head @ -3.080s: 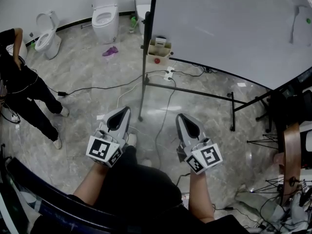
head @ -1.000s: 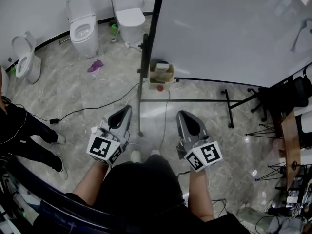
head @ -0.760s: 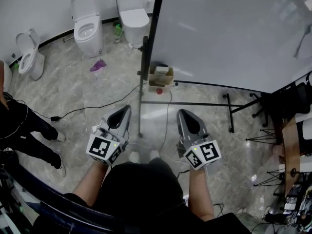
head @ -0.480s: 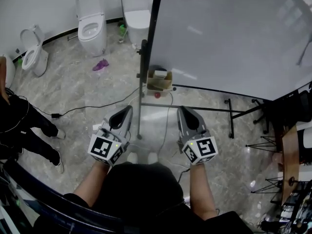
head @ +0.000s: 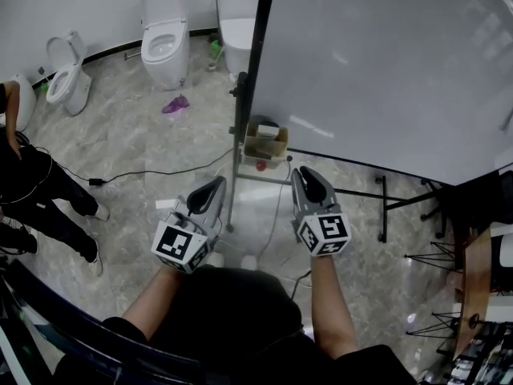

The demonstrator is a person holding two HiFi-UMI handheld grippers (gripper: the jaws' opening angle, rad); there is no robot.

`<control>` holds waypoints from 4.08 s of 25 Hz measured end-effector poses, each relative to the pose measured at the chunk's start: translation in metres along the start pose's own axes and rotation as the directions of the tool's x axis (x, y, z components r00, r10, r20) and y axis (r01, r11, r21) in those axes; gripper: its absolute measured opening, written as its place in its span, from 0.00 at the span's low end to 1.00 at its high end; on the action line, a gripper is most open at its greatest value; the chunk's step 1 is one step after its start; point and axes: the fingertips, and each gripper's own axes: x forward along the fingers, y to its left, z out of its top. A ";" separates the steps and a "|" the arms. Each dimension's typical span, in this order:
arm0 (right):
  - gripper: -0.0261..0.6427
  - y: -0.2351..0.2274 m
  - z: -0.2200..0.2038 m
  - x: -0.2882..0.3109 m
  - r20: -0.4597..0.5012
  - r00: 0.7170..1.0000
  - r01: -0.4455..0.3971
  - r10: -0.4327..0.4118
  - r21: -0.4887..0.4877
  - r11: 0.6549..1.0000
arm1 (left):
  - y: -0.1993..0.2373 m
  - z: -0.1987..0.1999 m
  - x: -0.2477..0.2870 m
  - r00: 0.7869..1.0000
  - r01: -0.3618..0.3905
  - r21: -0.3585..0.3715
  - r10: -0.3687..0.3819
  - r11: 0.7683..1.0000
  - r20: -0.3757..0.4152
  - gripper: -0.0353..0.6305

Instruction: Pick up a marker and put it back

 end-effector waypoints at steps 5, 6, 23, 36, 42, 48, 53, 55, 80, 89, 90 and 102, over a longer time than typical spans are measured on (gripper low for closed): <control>0.19 -0.010 -0.021 0.019 -0.051 0.999 -0.019 0.019 0.005 1.000 | 0.003 -0.005 0.001 0.999 -0.035 0.002 0.035 0.999 -0.009 0.06; 0.21 -0.011 -0.024 0.023 -0.058 0.998 -0.022 0.022 0.007 1.000 | 0.004 -0.005 0.001 0.999 -0.043 0.003 0.043 0.999 -0.008 0.06; 0.25 -0.018 -0.053 0.065 -0.111 0.992 -0.050 0.054 0.035 0.998 | 0.034 -0.004 -0.014 0.986 -0.168 0.003 0.168 0.986 -0.012 0.06; 0.16 -0.016 -0.034 0.067 -0.067 0.996 -0.049 0.050 0.010 0.999 | 0.040 -0.002 -0.009 0.985 -0.169 0.002 0.169 0.986 -0.027 0.06; 0.16 -0.011 -0.011 0.058 -0.023 0.998 -0.052 0.052 -0.008 0.999 | 0.037 0.002 -0.007 0.988 -0.150 0.014 0.151 0.989 -0.021 0.06; 0.16 -0.002 0.015 0.037 0.038 0.998 -0.050 0.050 -0.013 0.999 | 0.031 0.003 -0.007 0.993 -0.117 0.011 0.117 0.993 -0.001 0.06; 0.16 0.007 0.034 0.015 0.082 0.996 -0.044 0.045 -0.018 0.999 | 0.024 0.003 -0.005 0.996 -0.090 0.009 0.090 0.996 -0.015 0.06; 0.16 0.012 0.039 0.008 0.094 0.995 -0.044 0.046 -0.022 0.999 | 0.020 0.005 -0.003 0.998 -0.069 0.007 0.069 0.998 0.000 0.06; 0.16 0.030 0.076 -0.071 0.191 0.981 0.030 -0.026 -0.018 0.999 | -0.015 0.010 0.016 0.995 0.102 0.026 -0.103 0.994 0.016 0.06; 0.16 0.032 0.076 -0.080 0.189 0.981 0.038 -0.035 -0.013 0.999 | -0.016 0.010 0.022 0.992 0.123 0.034 -0.123 0.992 0.014 0.06; 0.16 0.032 0.077 -0.081 0.188 0.982 0.039 -0.035 -0.015 0.999 | -0.017 0.010 0.023 0.992 0.126 0.034 -0.127 0.991 0.014 0.06; 0.16 0.033 0.079 -0.080 0.191 0.981 0.023 -0.019 -0.020 1.000 | -0.017 0.013 0.023 0.993 0.117 0.034 -0.118 0.993 0.028 0.06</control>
